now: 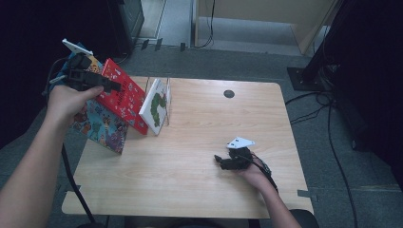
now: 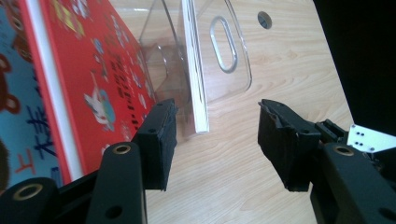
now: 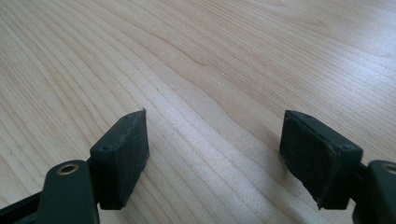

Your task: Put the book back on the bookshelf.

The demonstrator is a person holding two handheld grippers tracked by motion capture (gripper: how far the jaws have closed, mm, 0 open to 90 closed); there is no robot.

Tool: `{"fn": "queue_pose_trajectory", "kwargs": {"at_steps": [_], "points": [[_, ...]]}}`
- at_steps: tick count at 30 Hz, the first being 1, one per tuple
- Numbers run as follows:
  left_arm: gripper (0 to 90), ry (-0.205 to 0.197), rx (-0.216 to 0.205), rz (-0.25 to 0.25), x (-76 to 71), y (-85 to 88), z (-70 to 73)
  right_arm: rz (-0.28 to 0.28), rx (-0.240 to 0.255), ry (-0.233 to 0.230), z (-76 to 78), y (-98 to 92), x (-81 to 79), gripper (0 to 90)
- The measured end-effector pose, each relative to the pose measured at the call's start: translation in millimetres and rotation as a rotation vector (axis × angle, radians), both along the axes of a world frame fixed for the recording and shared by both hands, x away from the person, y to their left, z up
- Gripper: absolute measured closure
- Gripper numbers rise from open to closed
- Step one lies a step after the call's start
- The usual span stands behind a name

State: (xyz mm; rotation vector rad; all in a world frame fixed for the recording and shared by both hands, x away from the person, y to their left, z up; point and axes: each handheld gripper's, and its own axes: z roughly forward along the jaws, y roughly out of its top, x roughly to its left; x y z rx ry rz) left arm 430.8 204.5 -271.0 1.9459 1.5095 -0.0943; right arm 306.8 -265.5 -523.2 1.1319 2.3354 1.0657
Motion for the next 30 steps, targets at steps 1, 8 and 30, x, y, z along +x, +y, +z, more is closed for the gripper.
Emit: {"fn": "queue_pose_trajectory", "kwargs": {"at_steps": [1, 8, 30], "points": [[47.0, 0.005, 0.001, -0.002, -1.2, -0.9, -2.7, 0.0, 0.001, 0.0, 0.0, 0.0, 0.0, 23.9], [45.9, 0.004, -0.007, -0.034, -11.8, -7.3, -18.5, 0.0, 0.0, 0.0, 0.0, 0.0, 0.0, 23.8], [44.9, 0.021, -0.013, -0.097, -44.1, -29.5, -82.9, 0.0, 0.0, -0.001, -0.1, 0.1, 0.0, 23.8]]}}
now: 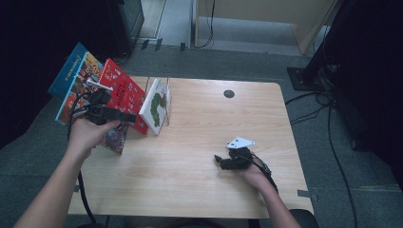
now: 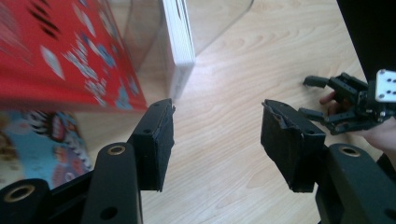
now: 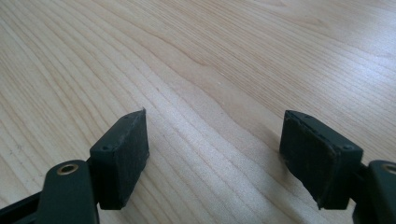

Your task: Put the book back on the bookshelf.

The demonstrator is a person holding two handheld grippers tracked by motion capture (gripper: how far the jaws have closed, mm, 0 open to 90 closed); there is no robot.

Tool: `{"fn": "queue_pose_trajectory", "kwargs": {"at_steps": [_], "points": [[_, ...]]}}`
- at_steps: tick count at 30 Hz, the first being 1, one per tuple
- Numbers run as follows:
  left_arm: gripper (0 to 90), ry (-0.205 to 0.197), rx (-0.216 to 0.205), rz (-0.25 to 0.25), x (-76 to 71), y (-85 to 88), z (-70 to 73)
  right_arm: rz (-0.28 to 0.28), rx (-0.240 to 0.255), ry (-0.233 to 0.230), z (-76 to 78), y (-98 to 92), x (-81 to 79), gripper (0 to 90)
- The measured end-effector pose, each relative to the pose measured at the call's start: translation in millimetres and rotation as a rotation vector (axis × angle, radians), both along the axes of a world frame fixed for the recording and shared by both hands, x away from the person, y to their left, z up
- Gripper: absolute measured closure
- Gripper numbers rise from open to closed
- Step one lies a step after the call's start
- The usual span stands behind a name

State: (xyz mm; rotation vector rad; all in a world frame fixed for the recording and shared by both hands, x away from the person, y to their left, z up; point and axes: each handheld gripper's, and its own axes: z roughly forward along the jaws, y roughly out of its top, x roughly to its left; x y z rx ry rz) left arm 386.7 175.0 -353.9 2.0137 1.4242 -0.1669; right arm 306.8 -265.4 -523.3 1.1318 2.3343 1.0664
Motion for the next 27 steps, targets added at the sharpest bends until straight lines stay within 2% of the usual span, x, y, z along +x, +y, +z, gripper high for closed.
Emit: {"fn": "queue_pose_trajectory", "kwargs": {"at_steps": [6, 10, 13, 20, 25, 27], "points": [[44.7, 0.009, -0.019, -0.009, -5.2, -5.4, -20.0, 0.0, 0.0, 0.0, 0.0, 0.0, 0.0, 23.8], [44.2, 0.012, -0.046, -0.032, -8.1, -9.8, -32.0, 0.0, -0.001, -0.002, 0.0, 0.0, 0.1, 23.8], [44.4, 0.022, -0.043, -0.057, -10.7, -15.3, -42.6, 0.001, -0.001, -0.002, -0.1, 0.0, 0.1, 23.8], [44.1, 0.037, -0.042, -0.077, -16.3, -27.4, -64.9, 0.0, 0.0, -0.001, -0.1, 0.0, 0.1, 23.8], [43.6, 0.018, -0.046, -0.075, -21.4, -32.3, -78.9, 0.0, 0.0, -0.001, -0.1, 0.0, 0.1, 23.8], [43.5, 0.022, -0.056, -0.075, -23.1, -35.0, -86.1, 0.0, 0.0, -0.001, -0.1, 0.1, 0.1, 23.7]]}}
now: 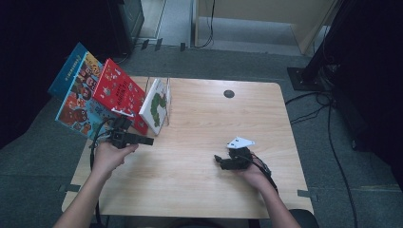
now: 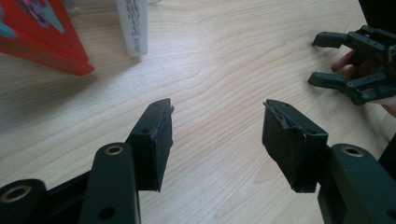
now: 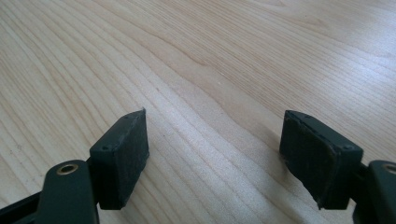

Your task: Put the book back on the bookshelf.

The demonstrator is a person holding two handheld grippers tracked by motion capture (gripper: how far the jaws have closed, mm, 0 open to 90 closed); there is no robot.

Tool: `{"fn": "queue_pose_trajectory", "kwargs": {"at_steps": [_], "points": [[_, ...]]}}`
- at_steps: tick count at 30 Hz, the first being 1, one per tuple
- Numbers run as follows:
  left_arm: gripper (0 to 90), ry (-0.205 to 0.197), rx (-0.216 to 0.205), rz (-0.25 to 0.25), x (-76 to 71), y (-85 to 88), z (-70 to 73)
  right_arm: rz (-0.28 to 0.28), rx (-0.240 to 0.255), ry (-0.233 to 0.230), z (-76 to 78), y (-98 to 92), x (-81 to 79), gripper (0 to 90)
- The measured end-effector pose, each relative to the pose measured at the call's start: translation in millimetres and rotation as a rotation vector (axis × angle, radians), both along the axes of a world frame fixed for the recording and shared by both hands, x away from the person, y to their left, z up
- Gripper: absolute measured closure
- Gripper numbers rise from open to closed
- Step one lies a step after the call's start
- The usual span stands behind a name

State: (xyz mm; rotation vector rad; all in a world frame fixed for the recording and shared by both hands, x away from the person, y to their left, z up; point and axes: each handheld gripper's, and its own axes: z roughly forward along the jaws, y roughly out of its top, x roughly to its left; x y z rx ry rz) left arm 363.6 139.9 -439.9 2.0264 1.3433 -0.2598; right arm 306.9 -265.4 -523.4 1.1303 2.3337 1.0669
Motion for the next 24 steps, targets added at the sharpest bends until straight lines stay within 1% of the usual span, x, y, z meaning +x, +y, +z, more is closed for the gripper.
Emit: {"fn": "queue_pose_trajectory", "kwargs": {"at_steps": [2, 5, 7, 9, 11, 12, 15, 17, 19, 21, 23, 24], "points": [[43.3, 0.01, 0.002, -0.008, -1.3, -3.3, -7.7, 0.0, 0.0, 0.0, 0.0, 0.0, 0.0, 23.7], [43.1, 0.008, 0.018, -0.015, -3.6, -7.0, -16.7, 0.0, 0.0, 0.0, 0.0, 0.0, 0.0, 23.7], [42.8, 0.014, 0.015, -0.017, -5.1, -8.5, -21.8, 0.0, 0.0, 0.0, 0.0, 0.0, 0.0, 23.7], [42.4, 0.012, 0.022, -0.018, -6.7, -9.8, -26.3, 0.0, 0.0, 0.0, 0.0, 0.0, 0.0, 23.7], [42.4, 0.019, 0.008, -0.011, -7.9, -10.7, -31.2, 0.0, -0.001, 0.001, 0.1, 0.0, -0.1, 23.7], [42.4, 0.016, 0.011, -0.01, -8.4, -11.4, -33.4, 0.0, -0.002, 0.001, 0.1, 0.0, -0.1, 23.7], [42.4, 0.005, 0.042, -0.017, -10.2, -14.7, -38.3, 0.0, -0.001, 0.001, 0.1, 0.0, -0.1, 23.7], [42.3, 0.006, 0.034, -0.022, -11.0, -15.4, -41.2, 0.0, -0.001, 0.001, 0.1, 0.0, -0.1, 23.7], [42.3, 0.001, 0.031, -0.017, -12.3, -15.9, -44.1, -0.001, -0.002, 0.001, 0.2, 0.0, -0.1, 23.7], [42.3, 0.001, 0.02, -0.017, -13.6, -16.9, -47.9, -0.002, -0.001, 0.003, 0.2, 0.1, -0.3, 23.7], [42.3, -0.006, 0.032, -0.016, -14.4, -17.9, -51.6, -0.001, -0.001, 0.003, 0.2, 0.0, -0.2, 23.7], [42.0, -0.018, 0.051, -0.018, -14.5, -18.8, -53.1, -0.001, -0.001, 0.003, 0.2, 0.0, -0.2, 23.7]]}}
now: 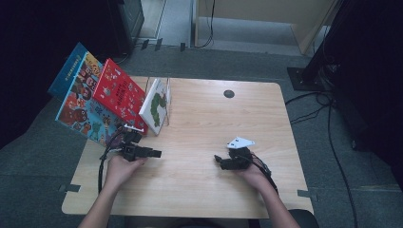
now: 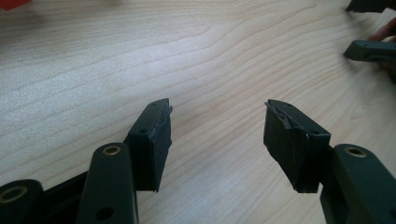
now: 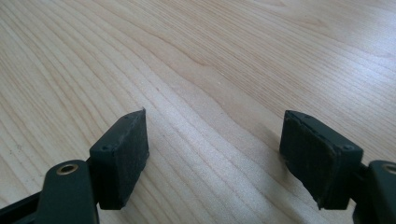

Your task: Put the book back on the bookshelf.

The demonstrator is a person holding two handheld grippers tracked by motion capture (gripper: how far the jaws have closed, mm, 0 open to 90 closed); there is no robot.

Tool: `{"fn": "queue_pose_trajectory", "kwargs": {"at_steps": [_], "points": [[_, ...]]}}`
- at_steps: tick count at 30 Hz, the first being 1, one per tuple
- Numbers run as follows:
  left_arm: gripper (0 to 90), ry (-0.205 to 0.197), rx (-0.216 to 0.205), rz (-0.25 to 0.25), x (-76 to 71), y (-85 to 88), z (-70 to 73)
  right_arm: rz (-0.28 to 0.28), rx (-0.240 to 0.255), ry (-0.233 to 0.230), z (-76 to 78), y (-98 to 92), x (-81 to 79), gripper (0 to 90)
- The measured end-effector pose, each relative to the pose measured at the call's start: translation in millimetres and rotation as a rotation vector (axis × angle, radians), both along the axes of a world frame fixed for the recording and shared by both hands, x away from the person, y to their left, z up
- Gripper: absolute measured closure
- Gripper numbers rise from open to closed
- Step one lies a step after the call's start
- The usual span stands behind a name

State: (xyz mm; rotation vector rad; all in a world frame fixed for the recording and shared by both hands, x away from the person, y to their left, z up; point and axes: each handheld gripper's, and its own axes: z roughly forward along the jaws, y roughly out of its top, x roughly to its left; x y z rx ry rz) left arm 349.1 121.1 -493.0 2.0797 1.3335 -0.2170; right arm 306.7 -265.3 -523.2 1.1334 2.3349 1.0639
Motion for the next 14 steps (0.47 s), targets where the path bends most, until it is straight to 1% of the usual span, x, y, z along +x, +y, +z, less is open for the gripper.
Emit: {"fn": "queue_pose_trajectory", "kwargs": {"at_steps": [1, 2, 6, 10, 14], "points": [[42.7, -0.024, 0.012, -0.006, -0.8, -0.5, -0.1, 0.0, 0.0, 0.0, 0.0, 0.0, 0.0, 23.7], [42.0, -0.033, 0.014, -0.012, -1.3, -0.4, -0.3, 0.0, 0.0, 0.0, 0.0, 0.0, 0.0, 23.7], [41.4, -0.028, 0.012, -0.029, -2.2, -1.8, -0.1, 0.0, 0.0, 0.001, 0.0, 0.1, 0.1, 23.6], [40.1, -0.047, 0.021, -0.038, -4.6, -3.7, -0.3, -0.001, -0.001, 0.0, 0.0, 0.2, 0.0, 23.5], [37.7, -0.053, 0.01, -0.043, -5.2, -4.0, -1.2, 0.0, 0.0, 0.001, 0.0, 0.2, 0.0, 23.5]]}}
